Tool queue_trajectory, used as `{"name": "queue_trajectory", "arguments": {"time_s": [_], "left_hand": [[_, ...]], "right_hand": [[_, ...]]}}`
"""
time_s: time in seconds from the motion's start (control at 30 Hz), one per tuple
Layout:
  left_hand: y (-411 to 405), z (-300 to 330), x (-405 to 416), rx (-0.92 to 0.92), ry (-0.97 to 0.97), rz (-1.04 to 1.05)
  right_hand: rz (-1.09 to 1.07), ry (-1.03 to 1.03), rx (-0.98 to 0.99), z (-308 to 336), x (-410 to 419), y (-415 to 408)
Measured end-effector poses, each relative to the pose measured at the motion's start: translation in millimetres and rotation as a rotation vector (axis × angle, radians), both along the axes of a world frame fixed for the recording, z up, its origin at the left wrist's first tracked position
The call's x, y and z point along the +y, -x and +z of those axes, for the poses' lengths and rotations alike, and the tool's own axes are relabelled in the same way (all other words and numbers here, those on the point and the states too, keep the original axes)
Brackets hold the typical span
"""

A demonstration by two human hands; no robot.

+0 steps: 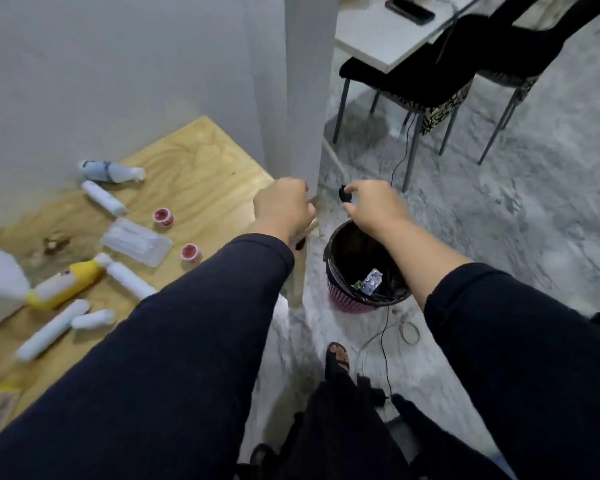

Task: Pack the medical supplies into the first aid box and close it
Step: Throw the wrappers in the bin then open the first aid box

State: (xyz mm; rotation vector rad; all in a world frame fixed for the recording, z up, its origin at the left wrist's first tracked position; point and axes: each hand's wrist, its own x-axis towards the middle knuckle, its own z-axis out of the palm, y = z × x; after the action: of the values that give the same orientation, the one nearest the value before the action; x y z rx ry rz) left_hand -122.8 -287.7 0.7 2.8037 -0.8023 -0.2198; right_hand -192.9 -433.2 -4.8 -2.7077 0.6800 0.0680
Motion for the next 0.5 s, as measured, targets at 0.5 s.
{"name": "queue_trajectory", "arguments": {"time_s": [0.5], "left_hand": [[55,80,343,-0.11,-0.01,0.589]], "right_hand": [[0.57,0.01,-0.124,73,295,-34]]}}
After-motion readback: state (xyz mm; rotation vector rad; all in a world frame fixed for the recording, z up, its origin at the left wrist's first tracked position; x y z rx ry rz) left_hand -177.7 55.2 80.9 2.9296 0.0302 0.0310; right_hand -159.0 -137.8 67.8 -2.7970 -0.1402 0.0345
